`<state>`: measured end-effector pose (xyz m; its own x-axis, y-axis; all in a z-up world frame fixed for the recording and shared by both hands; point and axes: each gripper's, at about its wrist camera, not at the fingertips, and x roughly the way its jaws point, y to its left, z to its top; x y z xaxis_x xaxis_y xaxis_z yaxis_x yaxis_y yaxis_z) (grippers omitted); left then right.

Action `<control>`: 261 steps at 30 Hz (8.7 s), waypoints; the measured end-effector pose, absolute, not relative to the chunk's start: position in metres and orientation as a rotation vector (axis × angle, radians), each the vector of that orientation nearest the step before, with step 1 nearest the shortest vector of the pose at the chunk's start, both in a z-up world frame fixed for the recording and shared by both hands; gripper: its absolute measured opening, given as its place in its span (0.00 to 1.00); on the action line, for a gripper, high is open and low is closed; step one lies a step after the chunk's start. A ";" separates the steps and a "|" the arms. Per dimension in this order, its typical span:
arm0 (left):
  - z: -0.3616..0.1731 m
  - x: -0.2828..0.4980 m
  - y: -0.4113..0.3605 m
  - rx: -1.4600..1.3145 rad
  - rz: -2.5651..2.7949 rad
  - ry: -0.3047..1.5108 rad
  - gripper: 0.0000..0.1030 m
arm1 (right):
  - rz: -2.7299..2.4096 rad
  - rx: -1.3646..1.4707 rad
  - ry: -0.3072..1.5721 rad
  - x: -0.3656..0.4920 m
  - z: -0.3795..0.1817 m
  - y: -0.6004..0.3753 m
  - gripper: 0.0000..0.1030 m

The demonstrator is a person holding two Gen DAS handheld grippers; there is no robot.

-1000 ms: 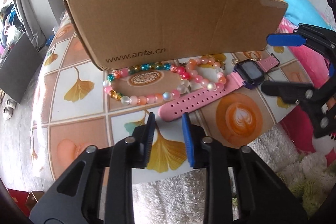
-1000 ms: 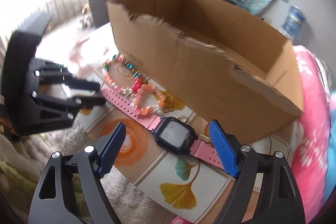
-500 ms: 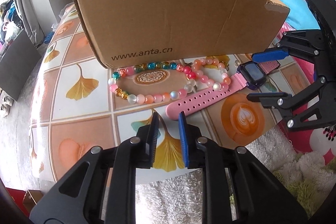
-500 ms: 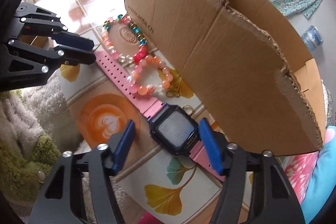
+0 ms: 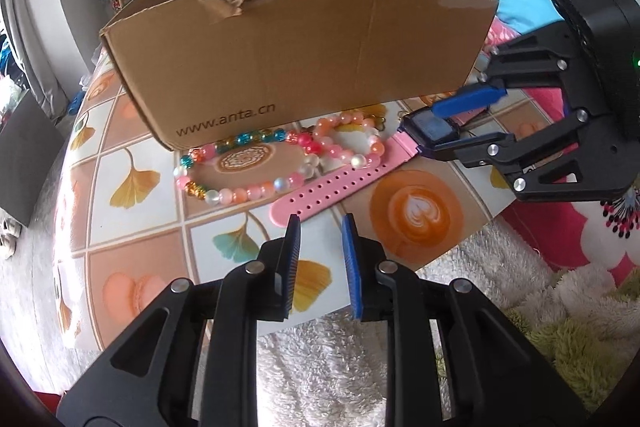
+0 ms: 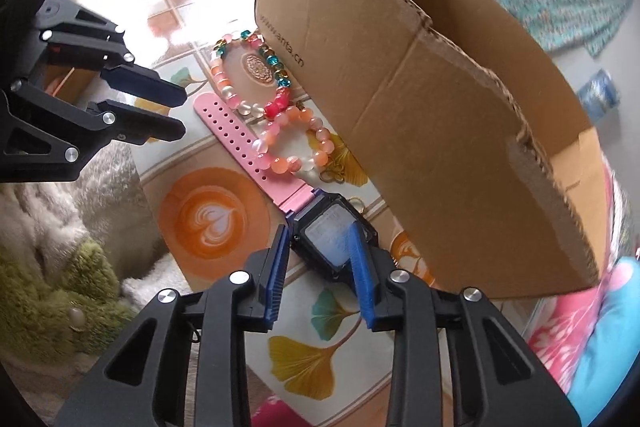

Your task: Organize jewelry

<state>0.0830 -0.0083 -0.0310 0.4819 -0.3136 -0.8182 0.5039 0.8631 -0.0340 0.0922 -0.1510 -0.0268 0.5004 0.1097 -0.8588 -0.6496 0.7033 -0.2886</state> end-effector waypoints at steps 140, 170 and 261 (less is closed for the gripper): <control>0.058 0.310 -0.046 0.414 -0.457 1.019 0.02 | 0.411 -0.416 1.066 0.282 0.108 -0.206 0.04; 0.070 0.337 -0.022 0.350 -0.369 0.821 0.50 | 0.400 -0.446 1.435 0.326 0.060 -0.243 0.05; 0.059 0.251 0.045 0.143 -0.264 0.770 0.65 | 0.471 -0.818 1.465 0.283 0.003 -0.223 0.02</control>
<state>0.2509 0.0449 0.0589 0.6869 -0.1832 -0.7033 0.2869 0.9575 0.0309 0.2827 -0.2233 0.0033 0.0864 -0.1957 -0.9769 -0.7282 0.6567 -0.1960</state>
